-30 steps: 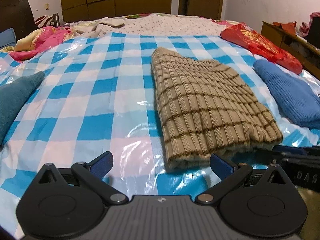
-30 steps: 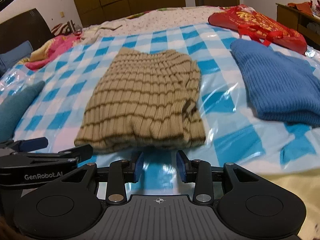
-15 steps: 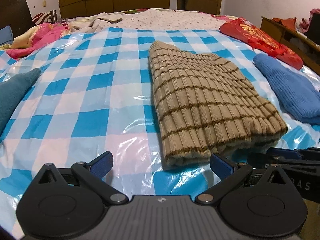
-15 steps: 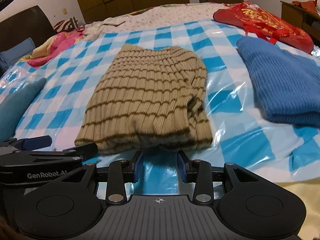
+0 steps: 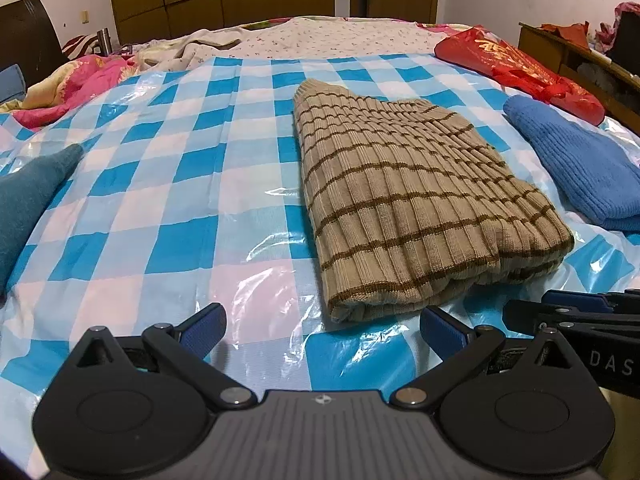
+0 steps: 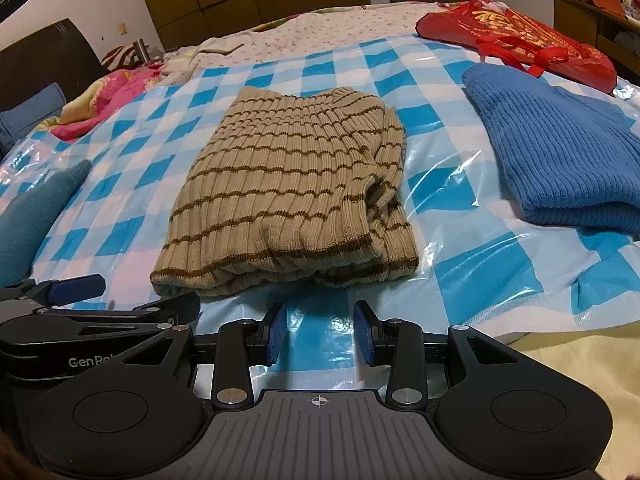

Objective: Fold small clothes

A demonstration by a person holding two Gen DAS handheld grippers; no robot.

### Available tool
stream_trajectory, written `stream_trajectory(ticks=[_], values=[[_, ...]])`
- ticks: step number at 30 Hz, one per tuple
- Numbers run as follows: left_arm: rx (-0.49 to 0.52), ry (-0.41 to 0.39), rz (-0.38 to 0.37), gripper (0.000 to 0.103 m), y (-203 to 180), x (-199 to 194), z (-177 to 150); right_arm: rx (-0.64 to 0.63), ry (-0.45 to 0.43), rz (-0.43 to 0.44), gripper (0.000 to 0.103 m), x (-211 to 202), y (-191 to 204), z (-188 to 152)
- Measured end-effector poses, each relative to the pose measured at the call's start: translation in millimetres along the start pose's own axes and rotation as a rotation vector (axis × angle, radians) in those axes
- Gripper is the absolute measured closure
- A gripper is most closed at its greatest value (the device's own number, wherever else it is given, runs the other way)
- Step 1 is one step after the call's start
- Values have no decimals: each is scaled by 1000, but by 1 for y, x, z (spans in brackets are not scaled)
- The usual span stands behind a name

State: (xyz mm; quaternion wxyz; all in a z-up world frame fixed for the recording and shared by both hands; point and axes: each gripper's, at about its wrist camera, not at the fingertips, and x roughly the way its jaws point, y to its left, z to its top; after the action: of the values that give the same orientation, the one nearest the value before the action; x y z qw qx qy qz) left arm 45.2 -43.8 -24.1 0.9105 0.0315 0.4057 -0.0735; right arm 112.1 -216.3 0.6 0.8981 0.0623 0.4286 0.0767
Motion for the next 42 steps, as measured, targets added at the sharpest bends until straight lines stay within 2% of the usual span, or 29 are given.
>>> stream_trajectory(ticks=[42], values=[[-25, 33, -19, 0, 2, 5, -2, 1, 3, -6, 67, 1, 0, -3]])
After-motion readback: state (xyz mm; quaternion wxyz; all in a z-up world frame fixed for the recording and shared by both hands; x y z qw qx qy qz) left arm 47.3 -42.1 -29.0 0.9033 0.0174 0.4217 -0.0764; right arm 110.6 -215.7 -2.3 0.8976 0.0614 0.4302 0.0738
